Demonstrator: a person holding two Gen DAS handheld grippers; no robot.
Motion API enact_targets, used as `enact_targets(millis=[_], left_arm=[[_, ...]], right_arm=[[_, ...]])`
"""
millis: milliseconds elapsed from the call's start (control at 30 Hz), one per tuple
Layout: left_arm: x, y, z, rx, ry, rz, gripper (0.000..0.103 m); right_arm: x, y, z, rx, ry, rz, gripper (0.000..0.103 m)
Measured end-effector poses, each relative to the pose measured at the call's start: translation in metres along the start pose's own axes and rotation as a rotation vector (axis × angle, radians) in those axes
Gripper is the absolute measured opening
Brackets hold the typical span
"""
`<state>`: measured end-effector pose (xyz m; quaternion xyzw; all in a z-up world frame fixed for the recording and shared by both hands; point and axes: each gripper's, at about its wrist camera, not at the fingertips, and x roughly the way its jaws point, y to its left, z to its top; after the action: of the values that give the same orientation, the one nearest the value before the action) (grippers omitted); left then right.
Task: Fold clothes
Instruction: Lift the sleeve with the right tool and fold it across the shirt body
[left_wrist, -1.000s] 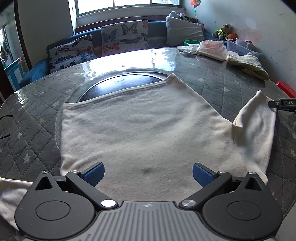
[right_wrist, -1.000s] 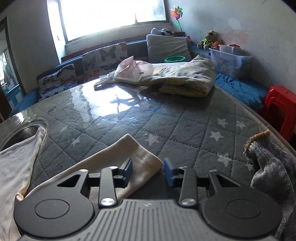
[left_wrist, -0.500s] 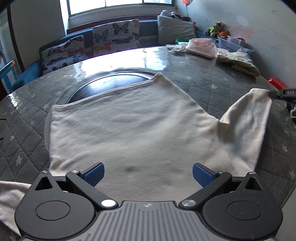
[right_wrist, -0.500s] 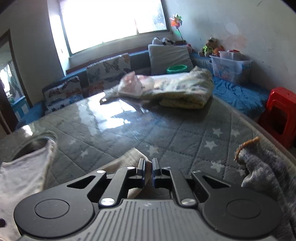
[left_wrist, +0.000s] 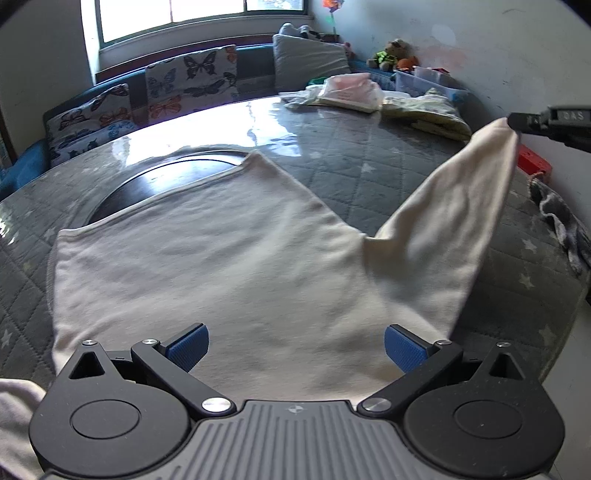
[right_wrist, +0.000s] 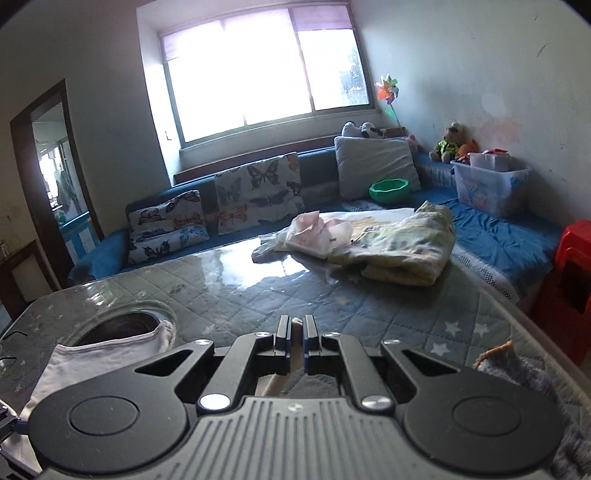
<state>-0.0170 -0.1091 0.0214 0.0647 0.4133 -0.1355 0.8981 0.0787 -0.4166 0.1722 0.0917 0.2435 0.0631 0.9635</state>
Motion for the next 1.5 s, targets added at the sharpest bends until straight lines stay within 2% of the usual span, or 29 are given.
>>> enact_targets(millis=[267, 567, 667, 833, 1033, 1267, 1500], left_arm=[[0.017, -0.028, -0.002, 0.091, 0.031, 0.005, 0.103], [0.015, -0.029, 0.006, 0.085, 0.033, -0.01, 0.103], [0.013, -0.024, 0.008, 0.051, 0.046, -0.034, 0.103], [0.008, -0.006, 0.016, -0.064, 0.053, -0.11, 0.103], [-0.003, 0.016, 0.019, -0.149, 0.005, -0.18, 0.103], [-0.021, 0.064, 0.018, -0.301, -0.06, -0.215, 0.103], [-0.036, 0.107, 0.008, -0.404, -0.105, -0.18, 0.103]], right_arm=[[0.005, -0.012, -0.006, 0.029, 0.011, -0.011, 0.005], [0.0, -0.008, -0.002, 0.013, 0.001, 0.01, 0.005], [-0.004, -0.002, -0.001, 0.002, -0.003, 0.032, 0.005], [-0.011, 0.012, 0.001, -0.022, 0.0, 0.103, 0.005], [-0.018, 0.041, -0.005, -0.081, 0.039, 0.22, 0.005], [-0.028, 0.086, -0.015, -0.131, 0.076, 0.375, 0.005], [-0.022, 0.139, -0.034, -0.198, 0.168, 0.526, 0.005]])
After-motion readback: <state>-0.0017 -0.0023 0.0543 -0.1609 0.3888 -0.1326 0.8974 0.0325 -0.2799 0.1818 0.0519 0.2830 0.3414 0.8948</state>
